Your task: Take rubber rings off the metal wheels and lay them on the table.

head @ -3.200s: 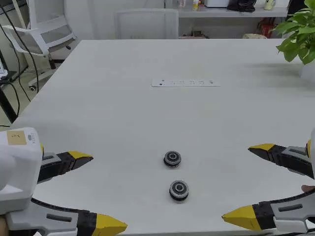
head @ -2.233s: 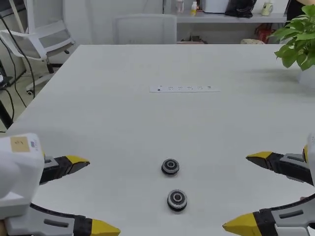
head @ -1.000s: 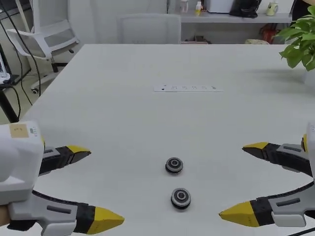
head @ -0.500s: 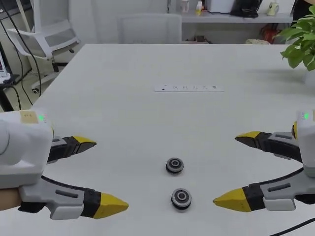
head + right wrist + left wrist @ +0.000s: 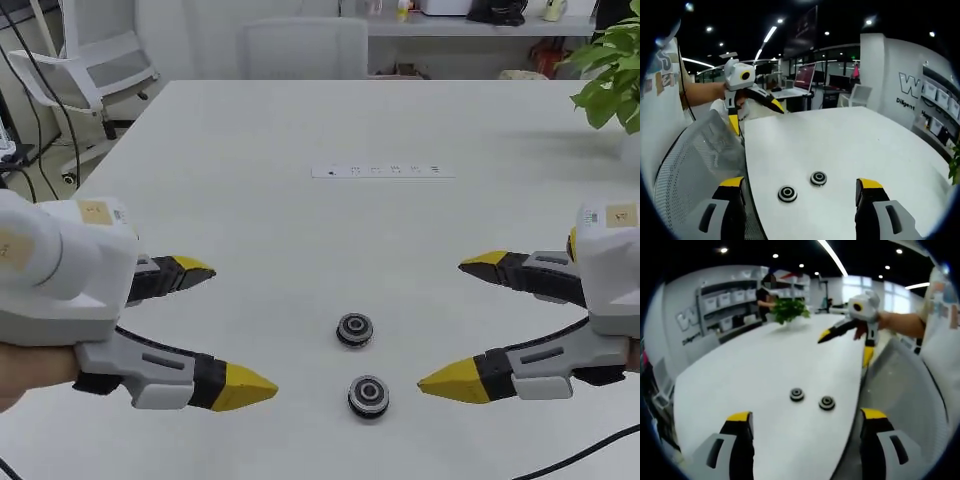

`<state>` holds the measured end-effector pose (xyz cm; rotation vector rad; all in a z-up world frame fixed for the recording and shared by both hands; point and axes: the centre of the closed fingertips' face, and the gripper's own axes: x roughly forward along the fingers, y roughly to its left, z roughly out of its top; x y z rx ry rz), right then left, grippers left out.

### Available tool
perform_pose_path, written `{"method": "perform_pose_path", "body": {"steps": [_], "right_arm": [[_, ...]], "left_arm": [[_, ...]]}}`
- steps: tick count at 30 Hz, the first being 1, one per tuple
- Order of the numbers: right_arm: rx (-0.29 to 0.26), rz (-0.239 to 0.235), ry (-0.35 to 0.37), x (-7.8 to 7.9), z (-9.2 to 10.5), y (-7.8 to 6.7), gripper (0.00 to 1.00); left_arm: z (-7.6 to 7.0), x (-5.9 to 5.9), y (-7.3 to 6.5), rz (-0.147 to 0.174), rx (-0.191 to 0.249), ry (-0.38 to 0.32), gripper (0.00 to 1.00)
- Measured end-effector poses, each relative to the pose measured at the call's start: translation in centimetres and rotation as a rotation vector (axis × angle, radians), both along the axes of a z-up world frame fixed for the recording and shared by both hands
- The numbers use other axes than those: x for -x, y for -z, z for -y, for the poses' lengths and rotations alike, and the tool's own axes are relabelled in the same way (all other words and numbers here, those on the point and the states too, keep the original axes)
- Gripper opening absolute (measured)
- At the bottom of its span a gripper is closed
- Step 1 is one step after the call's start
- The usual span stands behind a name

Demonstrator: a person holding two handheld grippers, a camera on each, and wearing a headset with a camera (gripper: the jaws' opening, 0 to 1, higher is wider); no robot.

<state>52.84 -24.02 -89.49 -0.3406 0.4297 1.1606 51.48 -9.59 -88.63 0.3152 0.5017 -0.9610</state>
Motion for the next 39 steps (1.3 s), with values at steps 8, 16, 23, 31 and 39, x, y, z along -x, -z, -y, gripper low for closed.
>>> {"method": "perform_pose_path", "body": {"steps": [8,16,23,31,39], "right_arm": [[0.003,-0.011,-0.021,-0.5,-0.7,1.0,0.86],[0.0,-0.025,-0.029,-0.9,-1.1,1.8,0.83],[0.004,-0.039,-0.039,-1.1,-1.2,3.0,0.79],[0.024,-0.058,-0.057,-1.3,-1.0,4.5,0.72],[0.028,-0.072,-0.065,-1.6,-0.9,5.5,0.67]], "left_arm": [[0.6,-0.8,0.8,0.0,-0.029,0.033,0.84],[1.7,-1.4,1.2,-0.012,-0.018,0.057,0.82],[2.6,-2.0,2.0,-0.019,-0.013,0.077,0.78],[3.8,-2.2,2.8,-0.038,0.004,0.107,0.74],[5.1,-2.3,3.6,-0.032,0.011,0.165,0.69]]}}
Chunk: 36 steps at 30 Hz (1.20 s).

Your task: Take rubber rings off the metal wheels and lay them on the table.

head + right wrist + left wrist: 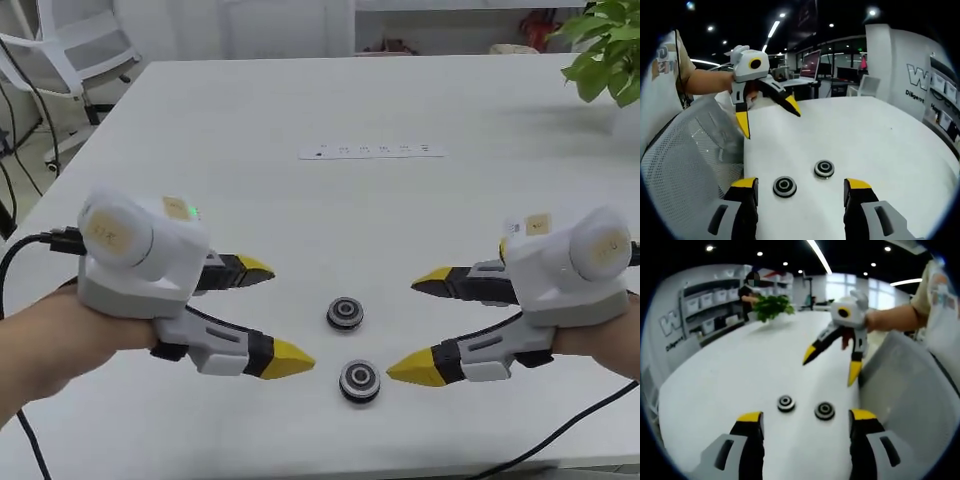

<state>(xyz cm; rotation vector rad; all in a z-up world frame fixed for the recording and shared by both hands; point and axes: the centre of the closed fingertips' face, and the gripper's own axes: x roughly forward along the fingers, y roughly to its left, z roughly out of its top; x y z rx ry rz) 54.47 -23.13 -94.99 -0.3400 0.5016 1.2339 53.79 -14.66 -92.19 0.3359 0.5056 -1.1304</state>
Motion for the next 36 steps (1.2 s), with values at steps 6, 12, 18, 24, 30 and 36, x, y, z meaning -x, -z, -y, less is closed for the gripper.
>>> {"method": "perform_pose_path", "body": {"steps": [6,12,18,24,30,36], "right_arm": [[0.004,-0.004,-0.009,0.1,-0.2,0.7,0.65],[0.005,-0.013,-0.019,0.2,-0.5,1.4,0.65],[0.003,-0.009,-0.039,0.4,-0.8,1.9,0.61],[0.025,-0.026,-0.066,0.8,-1.0,2.9,0.55],[0.022,-0.047,-0.082,1.1,-1.2,3.5,0.49],[0.037,-0.058,-0.109,1.5,-1.4,4.3,0.44]], "left_arm": [[0.8,0.1,0.5,-0.015,0.021,0.025,0.64],[1.4,0.4,1.1,-0.028,0.041,0.046,0.58],[1.6,0.5,2.4,-0.056,0.003,0.061,0.55],[2.2,0.8,3.5,-0.07,-0.021,0.091,0.54],[2.9,1.1,4.4,-0.083,-0.043,0.123,0.52],[3.7,1.1,5.0,-0.092,-0.051,0.146,0.49]]}}
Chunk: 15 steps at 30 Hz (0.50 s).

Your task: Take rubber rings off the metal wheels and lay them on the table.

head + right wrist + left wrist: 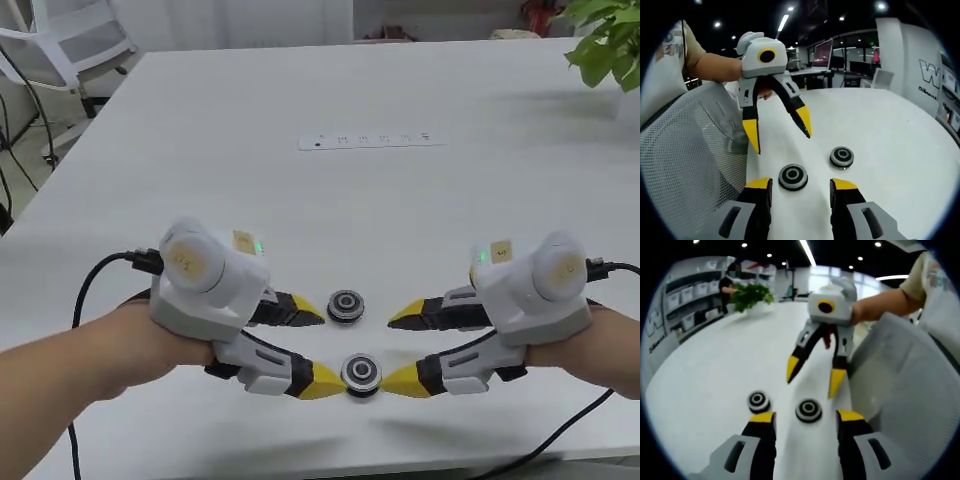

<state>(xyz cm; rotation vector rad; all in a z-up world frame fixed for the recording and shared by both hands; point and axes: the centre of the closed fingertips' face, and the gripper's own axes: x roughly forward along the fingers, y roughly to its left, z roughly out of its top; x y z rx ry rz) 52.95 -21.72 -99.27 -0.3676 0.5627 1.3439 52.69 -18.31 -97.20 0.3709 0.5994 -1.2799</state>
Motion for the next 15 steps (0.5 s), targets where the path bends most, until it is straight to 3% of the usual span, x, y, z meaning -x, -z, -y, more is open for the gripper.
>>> {"method": "perform_pose_path", "body": {"steps": [7,15], "right_arm": [[0.013,-0.013,-0.02,0.4,-0.1,0.7,0.4],[0.022,-0.019,-0.04,0.7,-0.3,1.2,0.35]], "left_arm": [[0.7,0.3,0.8,-0.034,-0.005,0.015,0.41],[1.3,0.6,1.7,-0.051,-0.016,0.032,0.34]]}}
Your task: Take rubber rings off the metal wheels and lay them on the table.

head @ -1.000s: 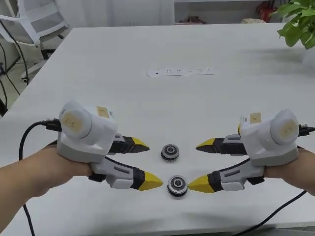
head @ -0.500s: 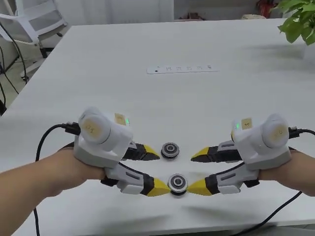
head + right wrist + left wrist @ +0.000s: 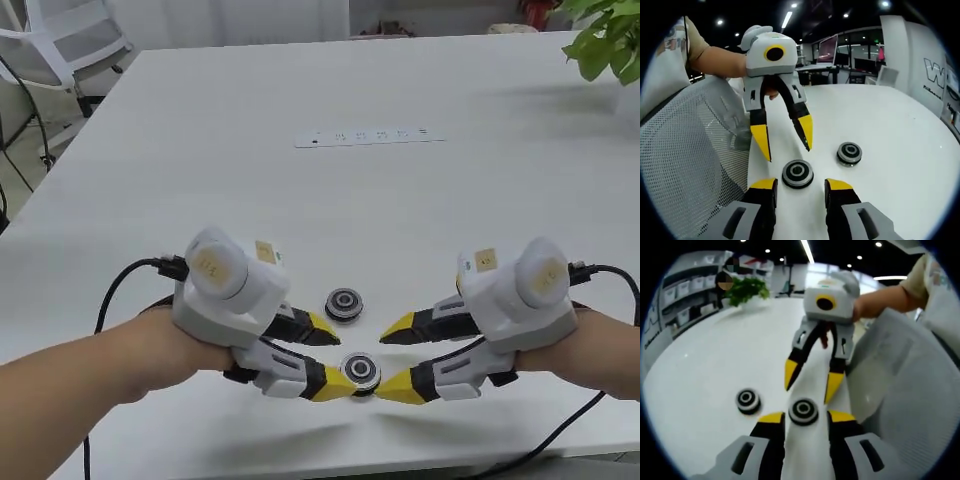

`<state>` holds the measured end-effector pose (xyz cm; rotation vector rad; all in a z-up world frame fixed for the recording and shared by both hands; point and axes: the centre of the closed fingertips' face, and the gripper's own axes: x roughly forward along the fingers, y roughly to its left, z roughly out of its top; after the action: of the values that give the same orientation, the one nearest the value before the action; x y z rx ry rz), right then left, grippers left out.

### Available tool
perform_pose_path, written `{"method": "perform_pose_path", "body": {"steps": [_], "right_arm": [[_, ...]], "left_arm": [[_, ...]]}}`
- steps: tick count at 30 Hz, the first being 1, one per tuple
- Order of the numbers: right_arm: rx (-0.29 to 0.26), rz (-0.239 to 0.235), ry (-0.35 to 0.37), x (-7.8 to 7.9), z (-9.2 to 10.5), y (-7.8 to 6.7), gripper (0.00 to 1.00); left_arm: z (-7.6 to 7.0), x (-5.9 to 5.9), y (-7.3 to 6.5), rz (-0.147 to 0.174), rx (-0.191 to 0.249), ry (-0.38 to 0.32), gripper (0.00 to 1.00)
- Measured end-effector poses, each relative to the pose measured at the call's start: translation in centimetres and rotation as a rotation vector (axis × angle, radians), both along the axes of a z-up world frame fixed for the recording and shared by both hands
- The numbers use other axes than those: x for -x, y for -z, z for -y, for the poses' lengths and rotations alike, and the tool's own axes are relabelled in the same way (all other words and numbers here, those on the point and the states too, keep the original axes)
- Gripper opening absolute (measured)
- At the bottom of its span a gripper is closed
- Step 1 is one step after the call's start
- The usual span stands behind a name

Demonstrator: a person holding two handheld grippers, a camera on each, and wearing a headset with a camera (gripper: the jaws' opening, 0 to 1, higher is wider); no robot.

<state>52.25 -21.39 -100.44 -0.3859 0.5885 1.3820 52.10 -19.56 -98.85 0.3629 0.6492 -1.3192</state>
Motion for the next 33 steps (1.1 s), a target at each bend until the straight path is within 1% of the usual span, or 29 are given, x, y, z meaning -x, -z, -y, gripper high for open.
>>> {"method": "perform_pose_path", "body": {"steps": [3,8,13,18,20,21,22,24,25,26,29,33], "right_arm": [[0.002,-0.004,-0.002,0.1,0.0,0.1,0.34],[0.007,-0.006,-0.003,0.1,0.0,0.3,0.33],[0.011,-0.006,-0.007,0.1,0.0,0.5,0.33],[0.011,-0.005,-0.004,0.1,0.1,0.5,0.33],[0.013,-0.006,-0.002,0.1,0.1,0.5,0.32],[0.014,-0.006,-0.001,0.1,0.1,0.5,0.32],[0.015,-0.003,-0.002,0.1,0.1,0.5,0.32],[0.013,-0.006,-0.001,0.1,0.1,0.5,0.32],[0.013,-0.006,-0.001,0.1,0.1,0.6,0.32],[0.015,-0.006,-0.001,0.1,0.1,0.6,0.32],[0.017,-0.005,-0.002,0.2,0.1,0.7,0.32],[0.016,-0.006,-0.007,0.3,-0.1,0.7,0.3]], "left_arm": [[0.2,0.0,0.2,0.002,-0.003,0.003,0.32],[0.7,0.0,0.3,-0.006,0.001,0.008,0.28],[0.9,-0.1,0.8,0.002,-0.011,0.007,0.26],[1.3,0.1,0.9,0.009,-0.015,0.015,0.22],[1.3,0.0,1.2,0.019,-0.026,0.013,0.2],[1.5,-0.2,1.2,0.033,-0.018,0.015,0.2],[1.5,-0.1,1.3,0.025,-0.022,0.01,0.19],[1.6,-0.2,1.4,0.03,-0.024,0.008,0.18],[1.6,-0.3,1.4,0.045,-0.027,0.01,0.17],[1.6,-0.3,1.4,0.051,-0.03,0.01,0.17],[1.5,-0.4,1.4,0.054,-0.028,0.004,0.16],[1.5,-0.4,1.5,0.096,-0.033,0.013,0.14]]}}
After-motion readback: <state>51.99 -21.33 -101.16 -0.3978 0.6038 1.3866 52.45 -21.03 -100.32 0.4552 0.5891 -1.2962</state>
